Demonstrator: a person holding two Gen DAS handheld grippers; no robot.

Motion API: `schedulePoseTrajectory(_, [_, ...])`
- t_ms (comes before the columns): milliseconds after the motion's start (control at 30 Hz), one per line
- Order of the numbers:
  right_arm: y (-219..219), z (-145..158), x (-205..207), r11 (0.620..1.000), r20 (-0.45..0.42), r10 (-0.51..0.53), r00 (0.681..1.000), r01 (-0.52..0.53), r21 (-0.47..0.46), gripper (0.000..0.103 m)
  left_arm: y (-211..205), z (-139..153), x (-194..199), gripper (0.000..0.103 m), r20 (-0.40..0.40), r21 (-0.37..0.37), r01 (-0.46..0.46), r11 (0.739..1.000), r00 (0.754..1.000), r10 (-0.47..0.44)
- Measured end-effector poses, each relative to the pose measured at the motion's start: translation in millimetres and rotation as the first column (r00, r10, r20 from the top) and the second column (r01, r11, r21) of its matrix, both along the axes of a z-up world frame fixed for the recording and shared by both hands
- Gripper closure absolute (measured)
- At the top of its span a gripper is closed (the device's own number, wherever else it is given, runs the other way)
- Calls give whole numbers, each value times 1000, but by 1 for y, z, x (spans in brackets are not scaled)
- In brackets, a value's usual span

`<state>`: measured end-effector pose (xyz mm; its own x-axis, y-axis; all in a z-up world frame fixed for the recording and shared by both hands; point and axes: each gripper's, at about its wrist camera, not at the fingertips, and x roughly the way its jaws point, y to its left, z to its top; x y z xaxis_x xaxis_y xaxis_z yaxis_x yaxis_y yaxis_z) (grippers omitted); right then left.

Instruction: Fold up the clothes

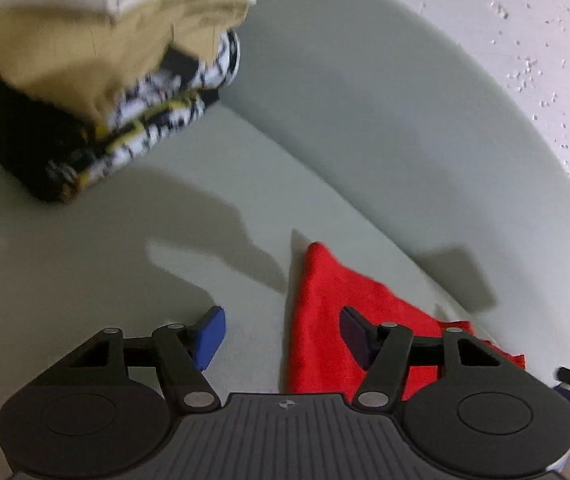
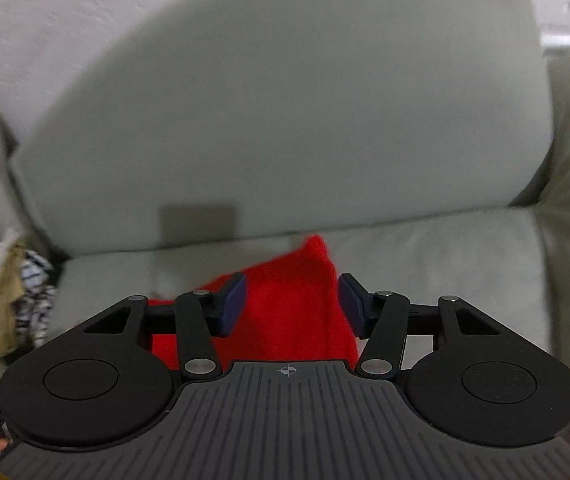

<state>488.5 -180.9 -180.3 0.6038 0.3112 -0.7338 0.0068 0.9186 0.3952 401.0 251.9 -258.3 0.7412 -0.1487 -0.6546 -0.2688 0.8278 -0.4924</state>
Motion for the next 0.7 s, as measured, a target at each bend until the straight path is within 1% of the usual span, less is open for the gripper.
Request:
schedulePoseTrajectory(67, [1, -21, 14, 1000, -16, 1, 1000, -1, -18, 51, 0, -6, 8, 43, 44, 28, 37, 999, 998, -38])
schedulePoseTrajectory(167, [2, -44, 31, 998, -23, -1, 1000, -1, -58, 61, -6, -5, 22, 43, 95, 55, 90, 994, 991, -95])
schedulePoseTrajectory(233, [5, -49, 35, 998, 15, 1, 1000, 0, -70, 65, -15, -5, 32, 54, 124, 72, 124, 990, 983, -132])
schedulePoseTrajectory(267, [7, -52, 38, 997, 33, 3, 999, 0, -76, 73, -20, -6, 35, 73, 126, 93, 147, 985, 979, -158])
schedulePoseTrajectory(300, [12, -52, 37, 993, 54, 25, 998, -19, -115, 95, -25, -6, 38, 101, 127, 116, 160, 980, 976, -174])
schedulePoseTrajectory(333, [18, -52, 36, 987, 74, 48, 996, -37, -154, 99, -27, -3, 38, 103, 125, 152, 127, 980, 981, -147])
schedulePoseTrajectory(400, [28, -52, 35, 970, 111, 96, 989, -68, -232, 101, -31, 2, 37, 103, 126, 224, 60, 973, 988, -90])
schedulePoseTrajectory(433, [24, -51, 37, 955, 155, 85, 984, -36, -293, 101, -32, 5, 36, 103, 127, 252, 25, 967, 990, -59])
schedulePoseTrajectory(467, [21, -51, 35, 957, 179, 32, 983, 22, -290, 101, -27, 5, 34, 103, 126, 244, -15, 970, 992, -17])
schedulePoseTrajectory(500, [17, -50, 34, 955, 203, -21, 979, 79, -285, 101, -23, 3, 33, 103, 109, 245, -29, 969, 994, 2])
schedulePoseTrajectory(533, [12, -54, 35, 956, 201, -71, 977, 124, -266, 101, -21, 1, 34, 103, 94, 252, -41, 967, 995, 18])
schedulePoseTrajectory(633, [16, -66, 37, 947, 172, -94, 981, 142, -289, 101, -31, -9, 37, 101, 63, 340, -43, 940, 998, 23])
schedulePoseTrajectory(667, [17, -70, 37, 944, 163, -102, 981, 147, -297, 99, -33, -6, 36, 100, 62, 348, -48, 936, 998, 28])
schedulePoseTrajectory(700, [17, -67, 38, 947, 153, -102, 983, 143, -286, 83, -34, -3, 36, 92, 62, 353, -53, 934, 998, 33])
